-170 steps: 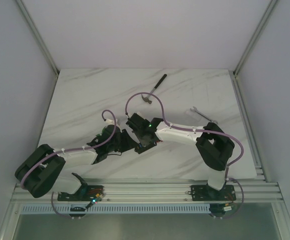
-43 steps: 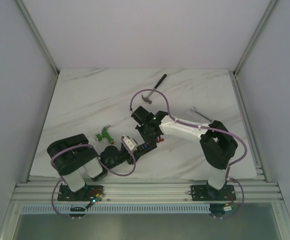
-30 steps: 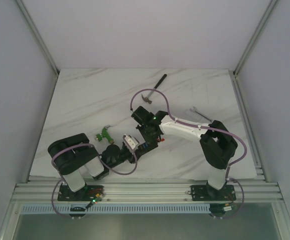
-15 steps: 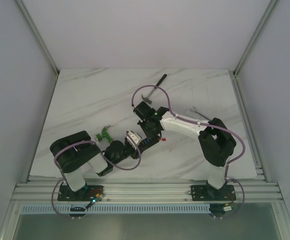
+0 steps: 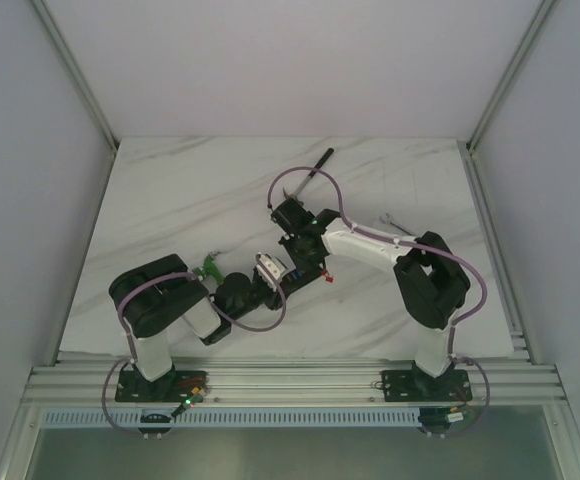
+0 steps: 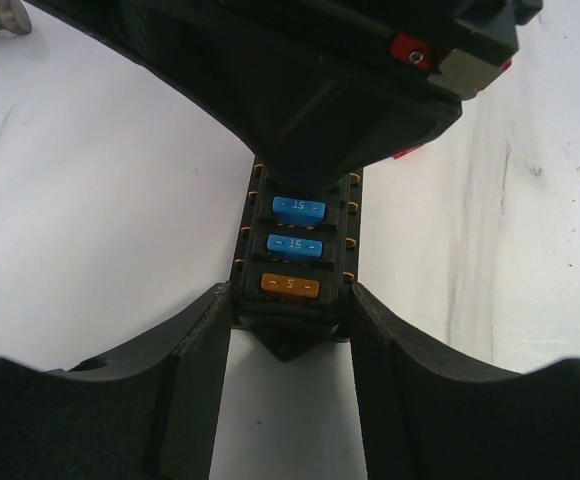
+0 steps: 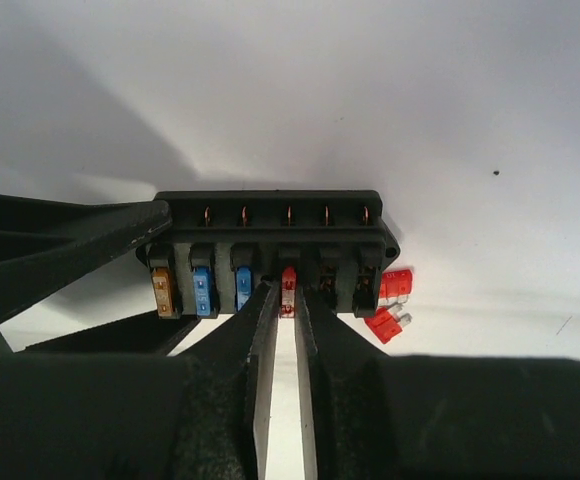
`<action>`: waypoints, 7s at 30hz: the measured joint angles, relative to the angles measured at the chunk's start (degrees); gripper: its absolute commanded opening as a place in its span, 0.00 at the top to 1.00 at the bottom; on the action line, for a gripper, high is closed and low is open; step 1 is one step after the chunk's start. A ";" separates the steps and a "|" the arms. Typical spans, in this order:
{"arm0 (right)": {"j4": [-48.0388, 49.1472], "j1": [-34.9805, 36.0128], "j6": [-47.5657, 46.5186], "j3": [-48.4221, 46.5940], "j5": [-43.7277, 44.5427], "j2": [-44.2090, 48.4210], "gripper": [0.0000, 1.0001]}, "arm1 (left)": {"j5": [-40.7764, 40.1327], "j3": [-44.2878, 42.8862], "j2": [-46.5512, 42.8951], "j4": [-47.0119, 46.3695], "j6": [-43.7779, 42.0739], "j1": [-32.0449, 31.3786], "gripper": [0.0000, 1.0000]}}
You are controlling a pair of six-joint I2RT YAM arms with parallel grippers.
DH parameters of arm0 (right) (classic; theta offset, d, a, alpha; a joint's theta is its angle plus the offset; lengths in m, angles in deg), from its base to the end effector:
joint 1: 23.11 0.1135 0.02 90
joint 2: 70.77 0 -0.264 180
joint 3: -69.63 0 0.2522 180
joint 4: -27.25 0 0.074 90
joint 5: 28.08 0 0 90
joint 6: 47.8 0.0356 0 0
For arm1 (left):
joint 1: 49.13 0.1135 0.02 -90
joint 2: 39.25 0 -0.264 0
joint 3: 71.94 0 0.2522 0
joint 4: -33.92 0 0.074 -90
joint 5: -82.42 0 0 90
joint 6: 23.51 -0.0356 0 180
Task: Snap on the fuse box
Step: Adjust the fuse in the fuse box base.
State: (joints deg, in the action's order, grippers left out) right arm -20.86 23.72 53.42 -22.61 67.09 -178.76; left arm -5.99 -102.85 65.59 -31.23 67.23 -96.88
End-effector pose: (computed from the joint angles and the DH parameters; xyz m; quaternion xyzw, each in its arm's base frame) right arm 0.2709 0.2841 0.1979 -0.2878 0.9296 0.0712 0.2189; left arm 0.1779 -0.1974 0.1096 0.3110 0.6925 -0.2769 0.5891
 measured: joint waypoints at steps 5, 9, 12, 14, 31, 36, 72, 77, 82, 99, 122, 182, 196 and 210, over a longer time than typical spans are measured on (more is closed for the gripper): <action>-0.48 -0.28 -0.39 -0.87 0.00 -0.57 0.83 | 0.79 -0.15 0.55 -0.74 -0.02 0.55 0.53; -0.74 -0.33 -0.39 -1.27 -0.09 -0.79 0.76 | 1.11 -0.15 0.59 -0.76 -0.11 0.66 0.53; -0.68 -0.33 -0.39 -1.42 -0.28 -0.79 0.75 | 1.27 -0.15 0.59 -0.79 -0.31 0.72 0.53; -0.68 -0.35 -0.39 -1.53 -0.28 -0.79 0.76 | 1.42 -0.15 0.59 -0.79 -0.39 0.76 0.53; -0.81 -0.76 -0.44 -2.25 -0.42 -0.81 0.91 | 1.46 -0.22 0.59 -0.74 -0.39 0.81 0.53; -0.96 -0.76 -0.79 -2.32 -0.50 -0.94 1.00 | 1.53 -0.24 0.59 -0.70 -0.33 0.94 0.53; -0.76 0.22 -6.01 -2.21 0.00 -3.23 1.00 | 2.56 -0.42 0.61 -0.33 1.16 1.73 0.55; -0.70 0.31 -6.67 -2.21 0.02 -3.52 1.00 | 2.54 -0.42 0.63 -0.31 1.20 1.73 0.55; -0.55 0.31 -7.02 -2.27 0.07 -3.78 1.00 | 2.54 -0.42 0.66 -0.31 1.36 1.77 0.55; -2.12 -0.37 -2.25 -3.58 -0.55 -2.19 0.81 | 2.58 -0.48 0.09 0.68 0.87 1.84 0.55; -3.91 -1.31 -1.64 -3.65 -2.23 -1.99 1.00 | 2.67 -1.07 0.09 1.44 0.68 2.12 0.55; -0.44 -3.61 -0.70 -1.31 -7.23 -0.09 0.92 | 2.69 -1.29 0.20 1.62 0.68 2.32 0.52; -1.92 -3.43 -0.76 -2.47 -6.43 -1.40 1.00 | 2.69 -1.33 0.17 1.79 0.66 2.32 0.52; -2.12 -1.68 -1.42 -2.67 -3.10 -2.80 1.00 | 2.67 -1.36 0.22 1.86 0.68 2.32 0.53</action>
State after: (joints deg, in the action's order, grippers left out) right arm -22.98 22.04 52.00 -25.27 63.99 -181.56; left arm -3.33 -104.20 65.81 -29.38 67.90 -94.56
